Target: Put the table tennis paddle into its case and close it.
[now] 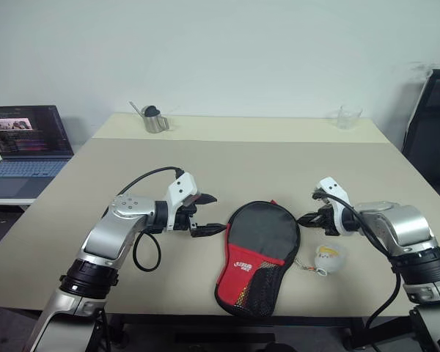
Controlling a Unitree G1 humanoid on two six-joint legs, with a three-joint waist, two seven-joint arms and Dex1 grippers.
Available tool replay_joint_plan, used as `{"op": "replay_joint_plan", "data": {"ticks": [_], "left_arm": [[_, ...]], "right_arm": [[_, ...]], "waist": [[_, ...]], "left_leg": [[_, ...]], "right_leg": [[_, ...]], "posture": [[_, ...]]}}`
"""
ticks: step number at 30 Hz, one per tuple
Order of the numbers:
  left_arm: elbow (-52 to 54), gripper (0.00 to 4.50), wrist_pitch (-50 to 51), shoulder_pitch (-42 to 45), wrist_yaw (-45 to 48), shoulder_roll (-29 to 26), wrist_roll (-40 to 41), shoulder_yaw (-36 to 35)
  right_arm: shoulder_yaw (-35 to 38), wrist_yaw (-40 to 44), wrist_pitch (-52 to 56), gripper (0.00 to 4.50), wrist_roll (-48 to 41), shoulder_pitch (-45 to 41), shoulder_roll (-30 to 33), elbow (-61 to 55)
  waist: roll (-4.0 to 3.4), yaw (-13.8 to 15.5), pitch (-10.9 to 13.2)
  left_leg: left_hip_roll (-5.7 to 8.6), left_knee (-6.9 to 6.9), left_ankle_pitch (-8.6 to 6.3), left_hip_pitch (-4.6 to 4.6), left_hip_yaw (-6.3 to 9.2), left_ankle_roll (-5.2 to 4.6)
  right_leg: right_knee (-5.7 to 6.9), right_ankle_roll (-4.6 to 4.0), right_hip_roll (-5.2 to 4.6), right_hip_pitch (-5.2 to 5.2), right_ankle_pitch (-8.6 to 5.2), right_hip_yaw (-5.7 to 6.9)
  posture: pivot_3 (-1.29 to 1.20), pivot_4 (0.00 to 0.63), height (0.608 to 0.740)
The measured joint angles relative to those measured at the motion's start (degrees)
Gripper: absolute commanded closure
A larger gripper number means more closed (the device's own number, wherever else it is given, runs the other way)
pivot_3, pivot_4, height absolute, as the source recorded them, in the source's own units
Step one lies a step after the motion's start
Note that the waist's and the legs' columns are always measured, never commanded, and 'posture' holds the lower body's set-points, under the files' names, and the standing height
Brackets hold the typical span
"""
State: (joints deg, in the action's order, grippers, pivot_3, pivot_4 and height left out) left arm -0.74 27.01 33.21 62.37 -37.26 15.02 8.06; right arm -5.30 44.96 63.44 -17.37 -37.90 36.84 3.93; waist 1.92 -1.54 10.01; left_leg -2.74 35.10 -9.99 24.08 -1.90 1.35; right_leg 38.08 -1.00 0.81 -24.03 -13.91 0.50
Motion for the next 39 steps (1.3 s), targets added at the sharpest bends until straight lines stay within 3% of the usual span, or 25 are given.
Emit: {"op": "replay_joint_plan", "data": {"ticks": [3,18,21,28,35,39], "left_arm": [[0.0,0.00,0.0,-0.3,-0.3,0.0,-0.1,0.0],[0.0,0.00,-0.2,-1.0,-0.5,0.0,-1.0,0.0],[0.0,0.00,-0.3,-1.1,-0.5,0.0,-1.2,0.1],[0.0,0.00,-1.0,-1.1,-0.7,0.0,-1.2,0.1],[0.0,0.00,-1.2,-1.1,-1.7,0.0,-1.3,0.1],[0.0,0.00,-1.2,-1.3,-1.8,0.0,-1.3,0.1]], "right_arm": [[0.9,-0.2,1.1,1.52,-1.0,-0.7,0.0,0.2],[1.2,-4.2,3.7,1.52,-1.8,-0.6,-4.0,2.5],[1.2,-4.6,2.9,2.13,-1.8,0.4,-4.4,3.4],[0.8,-3.9,1.6,4.42,-1.9,0.4,-4.6,3.2],[0.2,-3.6,0.6,4.49,-1.8,0.4,-4.4,3.2],[-5.1,-0.9,-4.8,4.49,0.6,0.4,-1.3,1.9]], "waist": [[0.00,0.0,0.0],[0.00,-0.1,0.0],[0.00,-0.1,0.0],[0.02,-0.1,0.0],[0.03,-0.1,0.0],[0.03,-0.1,0.0]], "left_leg": [[0.00,0.00,0.00,0.01,0.01,0.00],[-0.01,0.00,0.00,0.04,0.01,0.00],[-0.01,0.00,0.00,0.04,0.01,0.00],[-0.01,0.01,0.00,0.01,0.01,0.00],[-0.03,0.01,0.00,0.00,0.01,0.00],[-0.02,0.00,0.00,0.01,0.02,0.00]], "right_leg": [[0.01,0.00,0.00,-0.01,0.00,0.01],[0.00,0.00,0.01,-0.03,0.00,0.00],[0.00,0.00,0.01,-0.03,0.00,0.01],[0.02,0.01,0.01,-0.01,0.01,0.01],[0.03,0.00,0.01,-0.01,0.01,0.00],[0.00,0.00,0.01,-0.01,0.00,0.01]], "posture": [[0.00,0.150,0.740],[0.00,0.150,0.740],[0.00,0.150,0.740],[0.00,0.150,0.740],[0.00,0.150,0.740],[0.00,0.150,0.740]]}}
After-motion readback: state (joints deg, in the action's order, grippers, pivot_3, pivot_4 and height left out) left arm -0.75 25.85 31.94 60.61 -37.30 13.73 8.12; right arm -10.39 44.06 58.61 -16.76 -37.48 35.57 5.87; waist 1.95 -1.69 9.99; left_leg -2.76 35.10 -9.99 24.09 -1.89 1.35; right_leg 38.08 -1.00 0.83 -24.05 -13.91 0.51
